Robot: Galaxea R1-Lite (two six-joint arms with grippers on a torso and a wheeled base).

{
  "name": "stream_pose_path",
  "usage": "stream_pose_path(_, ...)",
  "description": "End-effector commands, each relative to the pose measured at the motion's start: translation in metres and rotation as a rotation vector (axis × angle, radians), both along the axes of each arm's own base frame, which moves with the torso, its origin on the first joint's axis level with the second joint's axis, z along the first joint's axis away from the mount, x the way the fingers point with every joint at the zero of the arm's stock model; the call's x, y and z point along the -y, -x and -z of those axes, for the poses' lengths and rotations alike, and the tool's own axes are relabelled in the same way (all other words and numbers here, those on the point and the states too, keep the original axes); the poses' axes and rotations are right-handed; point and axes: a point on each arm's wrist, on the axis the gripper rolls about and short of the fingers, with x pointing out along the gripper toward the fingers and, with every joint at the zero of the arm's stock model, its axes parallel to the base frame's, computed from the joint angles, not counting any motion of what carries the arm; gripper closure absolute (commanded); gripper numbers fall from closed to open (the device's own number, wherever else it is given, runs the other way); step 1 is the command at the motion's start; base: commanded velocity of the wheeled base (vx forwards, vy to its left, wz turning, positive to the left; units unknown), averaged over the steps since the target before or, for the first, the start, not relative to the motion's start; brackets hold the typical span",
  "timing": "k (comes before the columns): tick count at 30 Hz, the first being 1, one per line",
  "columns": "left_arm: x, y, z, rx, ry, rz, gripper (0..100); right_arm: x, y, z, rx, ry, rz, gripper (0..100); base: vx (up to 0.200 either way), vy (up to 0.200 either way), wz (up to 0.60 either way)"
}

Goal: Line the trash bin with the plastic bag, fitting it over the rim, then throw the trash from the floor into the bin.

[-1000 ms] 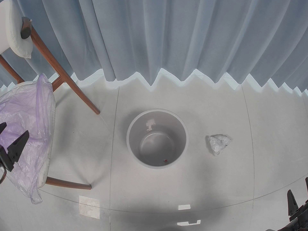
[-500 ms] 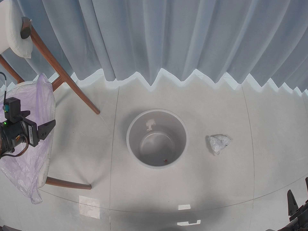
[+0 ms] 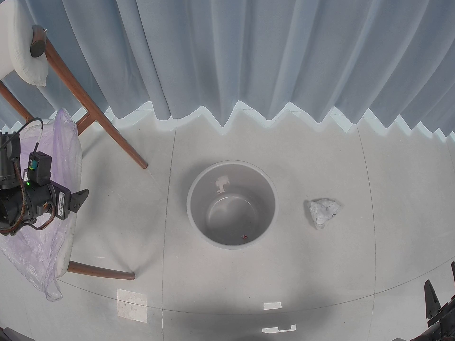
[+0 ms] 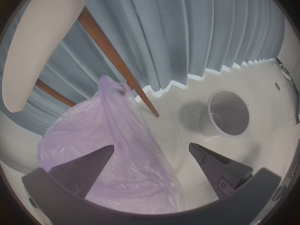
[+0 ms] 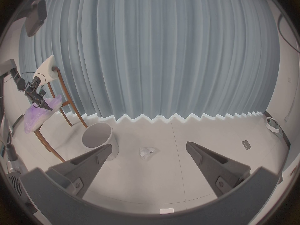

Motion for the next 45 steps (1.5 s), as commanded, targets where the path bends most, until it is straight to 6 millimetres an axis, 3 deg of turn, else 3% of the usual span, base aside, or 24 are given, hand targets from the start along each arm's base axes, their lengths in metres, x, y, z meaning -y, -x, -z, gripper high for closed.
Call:
stream_pose_path(1, -0.003, -0.008, 0.005, -0.028, -0.009, -0.014, 0, 0.000, 0.000, 0.005, 0.000, 0.002, -0.001, 0, 0.000, 0.000, 0.00)
stream_pose_path(16, -0.015, -0.032, 0.015, -0.026, -0.048, -0.054, 0, 0.000, 0.000, 0.005, 0.000, 0.002, -0.001, 0, 0.000, 0.000, 0.00)
stream_pose_path(17, -0.016, -0.032, 0.015, -0.026, -0.056, -0.051, 100, 0.000, 0.000, 0.005, 0.000, 0.002, -0.001, 0, 0.000, 0.000, 0.00)
stream_pose_path(28, -0.014, -0.021, 0.005, 0.014, -0.072, -0.027, 100, 0.000, 0.000, 0.005, 0.000, 0.002, -0.001, 0, 0.000, 0.000, 0.00)
stream_pose_path(29, -0.014, -0.009, -0.006, 0.062, -0.063, -0.022, 100, 0.000, 0.000, 0.005, 0.000, 0.002, -0.001, 0, 0.000, 0.000, 0.00)
stream_pose_path(33, -0.012, 0.008, -0.019, 0.132, -0.004, 0.021, 100, 0.000, 0.000, 0.005, 0.000, 0.002, -0.001, 0, 0.000, 0.000, 0.00)
stream_pose_path(40, -0.005, 0.040, -0.024, 0.180, 0.119, 0.180, 100, 0.000, 0.000, 0.005, 0.000, 0.002, -0.001, 0, 0.000, 0.000, 0.00)
stream_pose_path(45, 0.002, 0.047, -0.030, 0.179, 0.211, 0.296, 100, 0.000, 0.000, 0.005, 0.000, 0.002, -0.001, 0, 0.000, 0.000, 0.00)
